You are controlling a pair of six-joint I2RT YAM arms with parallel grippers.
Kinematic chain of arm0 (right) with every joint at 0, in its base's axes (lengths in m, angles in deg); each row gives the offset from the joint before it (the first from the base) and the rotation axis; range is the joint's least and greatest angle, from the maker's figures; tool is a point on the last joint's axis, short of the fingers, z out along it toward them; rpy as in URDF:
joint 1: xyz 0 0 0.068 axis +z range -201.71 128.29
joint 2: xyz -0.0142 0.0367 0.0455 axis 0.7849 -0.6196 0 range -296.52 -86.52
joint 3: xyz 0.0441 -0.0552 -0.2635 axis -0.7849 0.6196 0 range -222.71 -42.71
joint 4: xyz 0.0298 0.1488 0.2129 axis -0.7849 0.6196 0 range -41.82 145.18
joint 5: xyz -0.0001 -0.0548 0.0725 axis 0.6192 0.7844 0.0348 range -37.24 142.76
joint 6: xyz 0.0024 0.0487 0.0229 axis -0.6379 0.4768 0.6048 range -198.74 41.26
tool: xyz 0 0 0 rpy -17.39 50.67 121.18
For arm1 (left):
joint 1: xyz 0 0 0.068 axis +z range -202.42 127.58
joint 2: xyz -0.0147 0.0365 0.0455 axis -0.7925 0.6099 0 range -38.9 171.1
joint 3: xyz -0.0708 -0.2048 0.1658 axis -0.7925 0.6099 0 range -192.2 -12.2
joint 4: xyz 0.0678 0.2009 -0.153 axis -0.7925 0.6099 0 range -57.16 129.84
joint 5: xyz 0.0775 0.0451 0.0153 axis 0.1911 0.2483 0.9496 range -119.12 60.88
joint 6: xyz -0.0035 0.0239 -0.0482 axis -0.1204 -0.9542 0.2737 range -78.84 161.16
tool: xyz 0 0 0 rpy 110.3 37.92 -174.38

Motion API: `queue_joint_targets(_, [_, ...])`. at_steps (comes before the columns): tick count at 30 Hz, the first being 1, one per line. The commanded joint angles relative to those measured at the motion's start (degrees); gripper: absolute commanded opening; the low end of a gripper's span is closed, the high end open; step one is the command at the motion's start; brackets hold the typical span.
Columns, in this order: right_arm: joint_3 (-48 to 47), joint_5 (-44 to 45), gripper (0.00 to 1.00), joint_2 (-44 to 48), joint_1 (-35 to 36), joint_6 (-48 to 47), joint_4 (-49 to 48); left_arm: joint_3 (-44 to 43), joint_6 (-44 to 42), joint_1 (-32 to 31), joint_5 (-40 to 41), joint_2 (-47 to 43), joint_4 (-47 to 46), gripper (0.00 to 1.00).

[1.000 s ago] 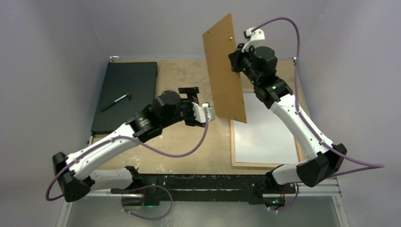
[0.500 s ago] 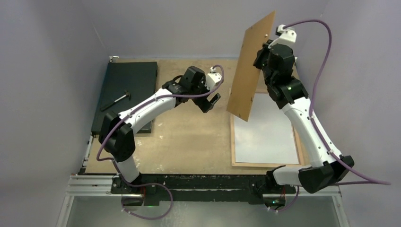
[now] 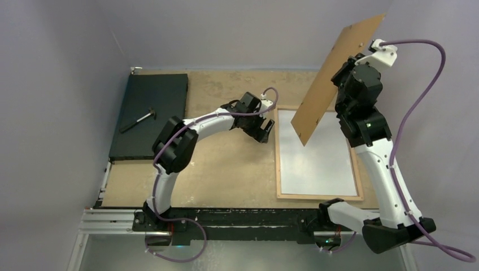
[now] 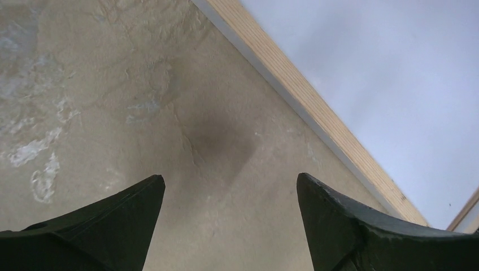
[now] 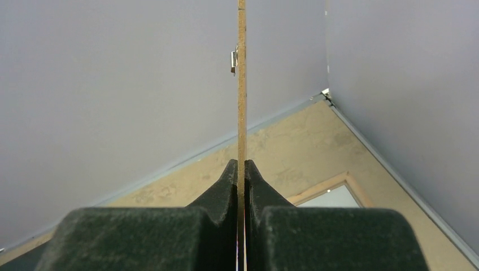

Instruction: Put the photo into the frame

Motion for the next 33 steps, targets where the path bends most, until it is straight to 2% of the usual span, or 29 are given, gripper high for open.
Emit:
queue_joint_targets(1, [1.3, 3.3, 0.0, 3.9, -0.1, 1.0, -4.8, -4.9, 4.1, -0.4, -1.9, 2.9, -6.4, 0.84])
queue_joint_targets(11, [2.1, 1.7, 0.0, 7.0, -0.1, 2.5, -0.7, -7.2, 7.4, -3.4, -4.2, 7.0, -13.6, 0.75])
queue_joint_targets(22, [2.0, 0.9, 0.0, 8.7, 0.0, 2.8, 0.4, -10.1, 5.7, -6.1, 4.8, 10.7, -10.4, 0.62])
queue_joint_targets(28, [2.2, 0.4, 0.0, 9.1, -0.1, 2.8, 0.4, -8.4, 7.0, -6.1, 5.9, 10.3, -11.8, 0.54])
queue_joint_targets(33, [2.5, 0.3, 0.0, 9.6, -0.1, 2.8, 0.2, -7.6, 7.2, -6.2, 6.1, 10.6, -12.4, 0.52])
